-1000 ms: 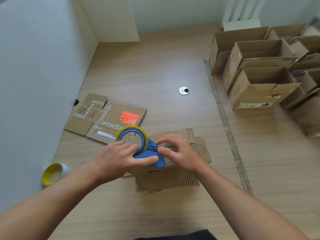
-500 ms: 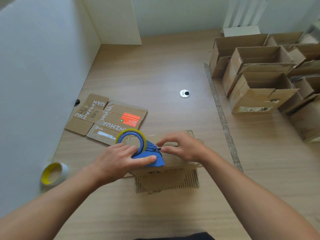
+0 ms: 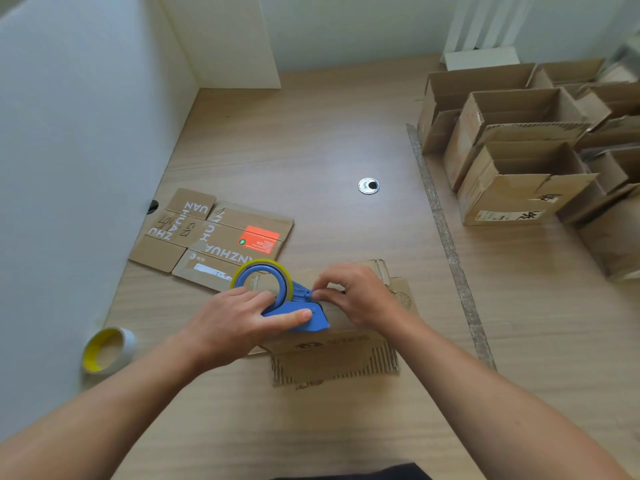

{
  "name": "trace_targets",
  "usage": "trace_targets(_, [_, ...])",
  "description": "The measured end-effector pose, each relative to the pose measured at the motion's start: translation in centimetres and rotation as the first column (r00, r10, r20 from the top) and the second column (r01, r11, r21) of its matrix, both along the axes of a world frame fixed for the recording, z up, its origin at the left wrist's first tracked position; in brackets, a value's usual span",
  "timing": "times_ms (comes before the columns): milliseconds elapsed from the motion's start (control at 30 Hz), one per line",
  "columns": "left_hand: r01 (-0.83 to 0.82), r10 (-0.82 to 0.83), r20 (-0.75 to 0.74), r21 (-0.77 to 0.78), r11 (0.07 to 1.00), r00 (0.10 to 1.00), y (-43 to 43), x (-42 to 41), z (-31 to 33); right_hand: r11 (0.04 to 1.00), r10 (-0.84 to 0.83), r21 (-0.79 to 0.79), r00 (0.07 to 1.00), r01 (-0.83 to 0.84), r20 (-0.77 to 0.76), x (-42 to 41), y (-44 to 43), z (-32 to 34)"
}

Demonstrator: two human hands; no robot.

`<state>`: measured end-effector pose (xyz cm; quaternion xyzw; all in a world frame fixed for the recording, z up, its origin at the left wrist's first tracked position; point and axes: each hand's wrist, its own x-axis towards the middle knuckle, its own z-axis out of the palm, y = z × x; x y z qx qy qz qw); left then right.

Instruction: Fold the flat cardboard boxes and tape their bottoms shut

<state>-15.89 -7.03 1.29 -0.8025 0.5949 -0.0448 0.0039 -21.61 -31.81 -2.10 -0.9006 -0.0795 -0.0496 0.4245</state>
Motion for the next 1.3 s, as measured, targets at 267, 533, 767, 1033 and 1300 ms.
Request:
trace_targets(267, [-0.133,0.129,-0.189,-0.007,0.991,0.973,-0.6,0.0,0.1,0.979,-0.157,0.123,0.986,0.164,-0.063,-1.8,-1.5,-1.0])
trace_targets(533, [-0.256,0.341,-0.325,0.277,0.926,0.882,-2.2,0.1,1.6,0.795,-0.427,0.37,0.877,0.481,-0.222,-5.6,-3.0,-1.3])
trace_targets(767, [-0.242,0.342,-0.285,0.334,0.911,0.895,-3.5,0.2,2.9,0.53,-0.61,0.377,0.651,0.759,-0.452,-7.5,-5.2,-1.1])
trace_targets(1033, [-0.231,0.365,-0.252,0.437,0.869,0.896,-5.2,0.6,4.5,0.373,-0.439,0.43,0.565,0.822,-0.699,-6.3,-7.0,-1.9])
trace_targets(1300, [-0.224,0.355,-0.19,0.494,0.84,0.915,-6.6,0.8,5.6,0.453,-0.372,0.325,0.508,0.83,-0.777,-6.6,-7.2,-3.6])
